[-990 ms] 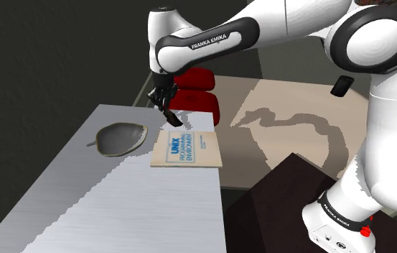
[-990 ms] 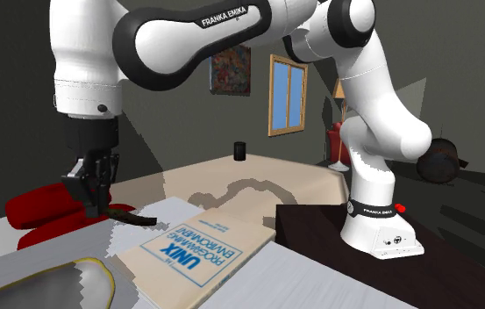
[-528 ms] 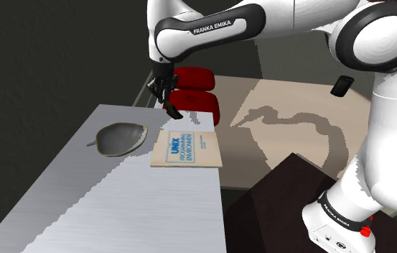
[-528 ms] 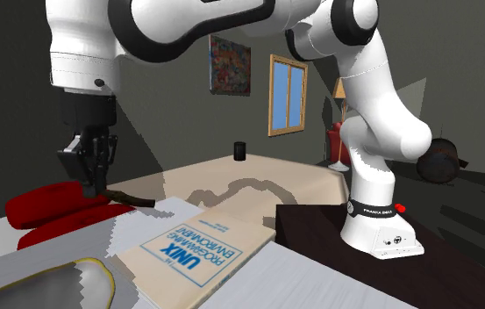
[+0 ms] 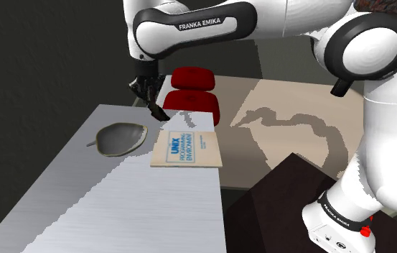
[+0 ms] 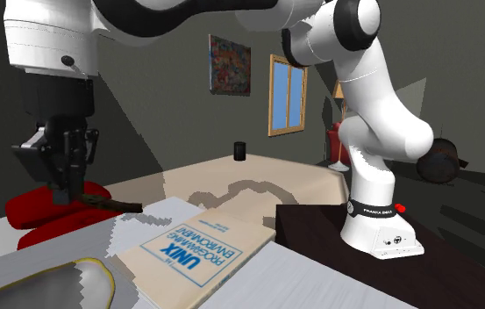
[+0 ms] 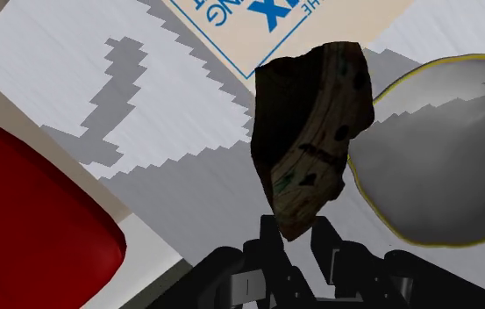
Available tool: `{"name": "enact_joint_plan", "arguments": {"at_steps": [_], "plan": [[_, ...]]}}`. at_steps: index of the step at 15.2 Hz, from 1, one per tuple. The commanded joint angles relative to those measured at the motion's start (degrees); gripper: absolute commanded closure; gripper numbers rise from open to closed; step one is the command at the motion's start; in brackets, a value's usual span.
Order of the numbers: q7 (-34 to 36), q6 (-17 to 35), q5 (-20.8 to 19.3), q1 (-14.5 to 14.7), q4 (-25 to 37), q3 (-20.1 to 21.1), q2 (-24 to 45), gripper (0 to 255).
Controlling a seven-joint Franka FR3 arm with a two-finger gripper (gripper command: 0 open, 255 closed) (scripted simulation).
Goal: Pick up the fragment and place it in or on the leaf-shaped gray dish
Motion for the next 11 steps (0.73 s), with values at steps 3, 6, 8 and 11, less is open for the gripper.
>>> {"name": "enact_joint_plan", "arguments": {"at_steps": [3,6,8,11], "plan": [[3.9,-3.9,-1.3,4.4,9.4,0.5,5.9,255],[6.3,-8.2,-2.3,8.0,19.3,0.6,11.7,255],[7.4,-12.5,-2.9,10.8,28.9,0.4,17.2,255],[7.8,-17.3,-3.3,13.7,40.9,-0.2,24.3,255]]}}
